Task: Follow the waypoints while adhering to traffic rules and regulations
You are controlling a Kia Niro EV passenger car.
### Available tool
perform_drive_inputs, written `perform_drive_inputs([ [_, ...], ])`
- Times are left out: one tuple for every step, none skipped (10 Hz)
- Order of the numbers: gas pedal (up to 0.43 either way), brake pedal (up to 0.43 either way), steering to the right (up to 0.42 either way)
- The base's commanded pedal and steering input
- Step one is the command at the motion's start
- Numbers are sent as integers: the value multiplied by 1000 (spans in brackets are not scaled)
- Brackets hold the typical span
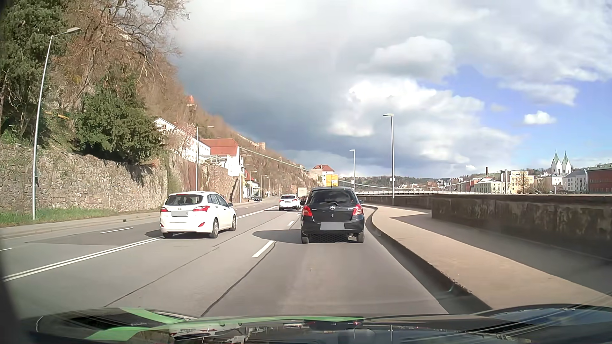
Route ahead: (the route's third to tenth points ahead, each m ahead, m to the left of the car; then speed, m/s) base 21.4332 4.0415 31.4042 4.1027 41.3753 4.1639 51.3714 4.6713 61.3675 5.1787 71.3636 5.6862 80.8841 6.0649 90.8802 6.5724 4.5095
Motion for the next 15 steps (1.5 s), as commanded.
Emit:
perform_drive_inputs([
  [98,0,-5],
  [98,0,-5],
  [67,0,-5],
  [67,0,-5],
  [67,0,-5],
  [59,0,-5],
  [59,0,-5],
  [59,0,-5],
  [67,0,-5],
  [79,0,-5],
  [110,0,-5],
  [118,0,-5],
  [118,0,-5],
  [110,0,-4],
  [28,0,-5],
])
